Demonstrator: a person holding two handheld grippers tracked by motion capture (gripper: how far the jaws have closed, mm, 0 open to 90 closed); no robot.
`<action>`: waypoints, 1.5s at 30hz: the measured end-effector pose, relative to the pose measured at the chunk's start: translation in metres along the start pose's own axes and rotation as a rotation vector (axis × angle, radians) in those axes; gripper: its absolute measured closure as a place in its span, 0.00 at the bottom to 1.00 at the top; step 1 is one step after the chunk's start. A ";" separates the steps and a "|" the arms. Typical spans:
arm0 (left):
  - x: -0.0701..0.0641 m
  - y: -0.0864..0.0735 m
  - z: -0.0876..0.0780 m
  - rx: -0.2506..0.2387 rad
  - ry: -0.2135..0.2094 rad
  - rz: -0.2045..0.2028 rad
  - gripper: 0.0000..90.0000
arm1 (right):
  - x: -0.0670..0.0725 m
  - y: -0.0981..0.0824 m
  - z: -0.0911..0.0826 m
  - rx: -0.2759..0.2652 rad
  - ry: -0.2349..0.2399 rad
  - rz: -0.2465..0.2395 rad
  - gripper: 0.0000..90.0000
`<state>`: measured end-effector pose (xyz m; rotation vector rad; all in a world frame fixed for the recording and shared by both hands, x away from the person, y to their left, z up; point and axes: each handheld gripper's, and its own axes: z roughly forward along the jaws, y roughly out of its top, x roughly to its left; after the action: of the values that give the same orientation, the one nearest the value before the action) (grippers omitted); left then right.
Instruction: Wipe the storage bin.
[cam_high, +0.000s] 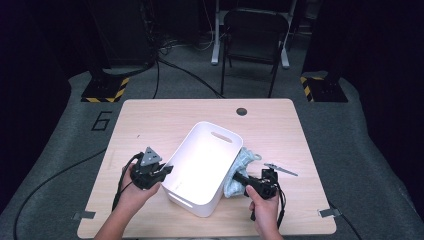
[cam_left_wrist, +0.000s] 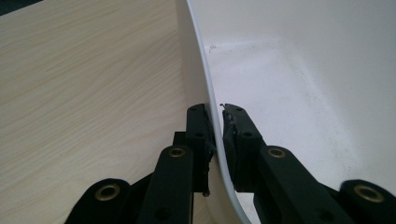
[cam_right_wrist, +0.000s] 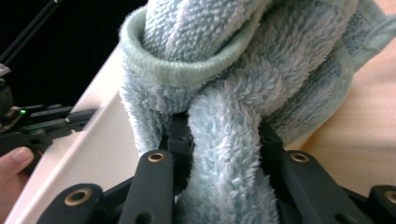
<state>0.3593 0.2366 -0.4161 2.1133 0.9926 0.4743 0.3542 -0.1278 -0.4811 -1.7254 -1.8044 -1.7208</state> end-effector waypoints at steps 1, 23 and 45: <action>0.000 0.000 0.000 0.000 0.002 -0.001 0.89 | -0.001 -0.001 0.001 0.013 -0.009 0.013 0.75; 0.001 0.001 0.000 -0.001 0.026 0.002 0.89 | -0.034 -0.022 0.030 0.109 -0.122 0.069 0.77; -0.002 0.001 0.001 -0.008 0.047 -0.026 0.87 | 0.011 0.000 0.003 0.034 0.010 0.029 0.77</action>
<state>0.3592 0.2347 -0.4161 2.0888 1.0416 0.5157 0.3516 -0.1191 -0.4743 -1.7181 -1.7841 -1.6750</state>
